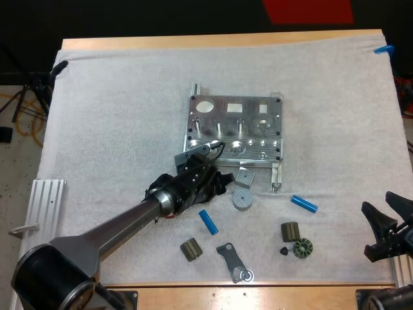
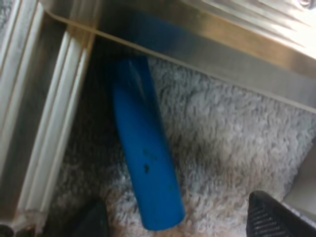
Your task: Load cells from right to left
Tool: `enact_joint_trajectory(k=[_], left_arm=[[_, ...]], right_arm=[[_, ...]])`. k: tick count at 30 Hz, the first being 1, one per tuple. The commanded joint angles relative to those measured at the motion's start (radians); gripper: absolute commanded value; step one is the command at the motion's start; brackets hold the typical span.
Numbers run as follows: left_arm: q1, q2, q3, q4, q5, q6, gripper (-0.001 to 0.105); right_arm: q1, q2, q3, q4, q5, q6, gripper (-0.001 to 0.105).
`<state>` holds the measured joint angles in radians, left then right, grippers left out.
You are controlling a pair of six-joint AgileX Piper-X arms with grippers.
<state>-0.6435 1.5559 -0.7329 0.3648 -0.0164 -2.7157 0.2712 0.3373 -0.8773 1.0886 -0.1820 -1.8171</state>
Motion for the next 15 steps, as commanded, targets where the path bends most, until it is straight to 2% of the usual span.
enact_joint_trajectory(k=[1, 6, 10, 15], left_arm=[[-0.005, 0.000, -0.006, -0.004, -0.029, -0.010, 0.058], [-0.005, 0.000, -0.006, -0.004, -0.057, -0.012, 0.058], [-0.005, 0.011, -0.006, -0.011, -0.063, -0.057, 0.058], [-0.005, 0.059, -0.014, -0.039, 0.023, -0.064, 0.058]], right_arm=[[0.003, 0.001, -0.009, -0.001, -0.001, -0.013, 0.047], [0.039, 0.001, -0.009, -0.001, -0.001, -0.013, 0.047], [0.053, 0.001, -0.009, -0.001, 0.009, -0.013, 0.047], [0.053, 0.001, -0.009, -0.001, 0.021, -0.013, 0.047]])
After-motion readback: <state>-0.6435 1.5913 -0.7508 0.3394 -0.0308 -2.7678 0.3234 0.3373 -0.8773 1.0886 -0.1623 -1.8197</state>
